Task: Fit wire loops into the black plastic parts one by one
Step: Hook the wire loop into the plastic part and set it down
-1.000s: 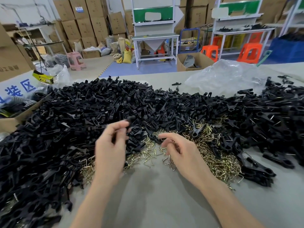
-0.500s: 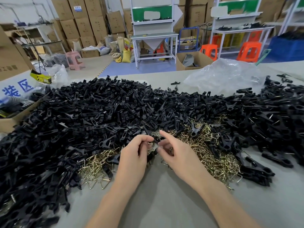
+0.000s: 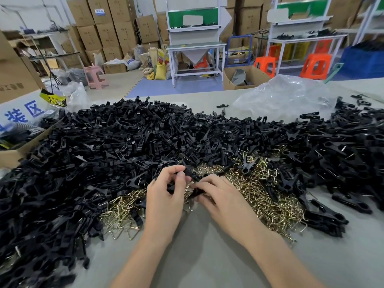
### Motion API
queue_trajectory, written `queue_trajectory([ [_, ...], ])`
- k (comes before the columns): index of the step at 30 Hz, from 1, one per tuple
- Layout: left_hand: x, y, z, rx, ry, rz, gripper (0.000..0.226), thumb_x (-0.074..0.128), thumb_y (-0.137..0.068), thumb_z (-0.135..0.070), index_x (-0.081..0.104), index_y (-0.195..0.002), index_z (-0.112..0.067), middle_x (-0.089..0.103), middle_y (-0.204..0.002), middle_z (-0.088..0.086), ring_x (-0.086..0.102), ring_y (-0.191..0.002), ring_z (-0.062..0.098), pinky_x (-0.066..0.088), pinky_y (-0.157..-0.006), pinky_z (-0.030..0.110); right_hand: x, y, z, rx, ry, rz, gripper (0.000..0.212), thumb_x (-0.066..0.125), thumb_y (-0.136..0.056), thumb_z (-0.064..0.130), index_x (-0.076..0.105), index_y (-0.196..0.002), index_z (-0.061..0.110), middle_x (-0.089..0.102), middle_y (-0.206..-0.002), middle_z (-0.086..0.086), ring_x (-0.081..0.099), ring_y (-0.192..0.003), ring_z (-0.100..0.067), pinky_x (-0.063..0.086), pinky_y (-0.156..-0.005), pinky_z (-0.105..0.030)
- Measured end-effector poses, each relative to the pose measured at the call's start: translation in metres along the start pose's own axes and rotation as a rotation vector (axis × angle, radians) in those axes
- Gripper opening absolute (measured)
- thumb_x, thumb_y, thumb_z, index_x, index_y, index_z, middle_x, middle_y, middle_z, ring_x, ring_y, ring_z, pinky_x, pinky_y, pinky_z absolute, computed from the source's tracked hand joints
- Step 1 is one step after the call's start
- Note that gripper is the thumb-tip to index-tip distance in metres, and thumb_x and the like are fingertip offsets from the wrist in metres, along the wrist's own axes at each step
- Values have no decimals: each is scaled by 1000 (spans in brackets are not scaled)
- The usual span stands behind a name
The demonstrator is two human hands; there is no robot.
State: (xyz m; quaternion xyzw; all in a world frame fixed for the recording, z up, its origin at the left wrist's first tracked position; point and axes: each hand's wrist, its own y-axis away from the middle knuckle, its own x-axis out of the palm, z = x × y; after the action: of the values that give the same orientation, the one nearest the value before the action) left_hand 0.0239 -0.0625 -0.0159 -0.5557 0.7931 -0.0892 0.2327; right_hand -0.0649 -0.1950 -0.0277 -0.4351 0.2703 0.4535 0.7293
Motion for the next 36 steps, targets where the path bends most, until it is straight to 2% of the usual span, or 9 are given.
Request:
queue_trajectory([
  [5, -2, 1, -4, -21, 91, 8, 9, 68, -94, -33, 61, -95, -38, 69, -89, -10, 65, -87, 8, 47, -76, 16, -9, -1, 4, 169, -275, -167, 43, 47, -100, 48, 57, -138, 32, 66, -111, 20, 59, -103, 5, 42, -88, -8],
  [7, -3, 1, -4, -27, 112, 7, 8, 67, -94, -34, 60, -92, -36, 68, -87, -8, 64, -86, 9, 47, -75, 17, -10, -1, 3, 235, -411, -207, 31, 52, -102, 42, 56, -133, 38, 73, -99, 19, 67, -92, 4, 47, -75, -9],
  [13, -1, 3, -2, -3, 111, 91, 11, 62, -98, -28, 56, -92, -36, 64, -85, -12, 58, -77, 7, 44, -67, 15, -14, -7, 5, 344, -893, -194, 23, 56, -103, 14, 65, -116, 31, 74, -106, 15, 72, -93, -5, 55, -84, -18],
  [16, 1, 4, 0, -6, 69, 149, 11, 60, -98, -32, 55, -104, -40, 64, -88, -16, 60, -81, 7, 46, -71, 20, -15, -8, 6, 340, -924, -141, 32, 57, -103, 12, 64, -117, 39, 74, -109, 19, 72, -98, -4, 54, -82, -14],
  [19, 1, 4, 0, -9, 33, 180, 42, 58, -93, -46, 47, -133, -41, 60, -88, -20, 59, -78, 6, 47, -70, 19, -13, -8, 6, 316, -900, -105, 41, 57, -102, 8, 61, -121, 43, 74, -110, 20, 71, -104, -4, 57, -85, -20],
  [22, 1, 4, 0, 5, -12, 204, 47, 51, -92, -50, 46, -138, -43, 60, -98, -21, 60, -87, 8, 45, -75, 16, -11, -8, 7, 315, -918, -103, 41, 60, -100, 9, 63, -123, 43, 76, -110, 12, 73, -99, -10, 59, -87, -27],
  [26, 3, 7, -2, -31, 6, 261, 54, 44, -98, -43, 39, -151, -38, 61, -125, 4, 54, -114, 18, 47, -91, 26, -11, -9, 7, 301, -970, -109, 39, 61, -99, 6, 67, -118, 40, 77, -107, 7, 74, -95, -13, 58, -82, -23],
  [30, 3, 6, -4, -53, 70, 262, 45, 45, -98, -41, 48, -143, -37, 66, -114, -24, 59, -106, -12, 42, -87, 4, -9, -9, 5, 321, -1007, -95, 34, 65, -97, 8, 68, -120, 33, 78, -107, 4, 75, -94, -16, 59, -80, -24],
  [36, 3, 6, -6, -105, 190, 225, 19, 57, -100, -26, 63, -115, -36, 72, -98, -10, 68, -88, 7, 52, -77, 18, -6, -9, 2, 368, -1043, -90, 33, 75, -91, 18, 70, -118, 35, 79, -106, 3, 75, -97, -16, 59, -85, -26],
])
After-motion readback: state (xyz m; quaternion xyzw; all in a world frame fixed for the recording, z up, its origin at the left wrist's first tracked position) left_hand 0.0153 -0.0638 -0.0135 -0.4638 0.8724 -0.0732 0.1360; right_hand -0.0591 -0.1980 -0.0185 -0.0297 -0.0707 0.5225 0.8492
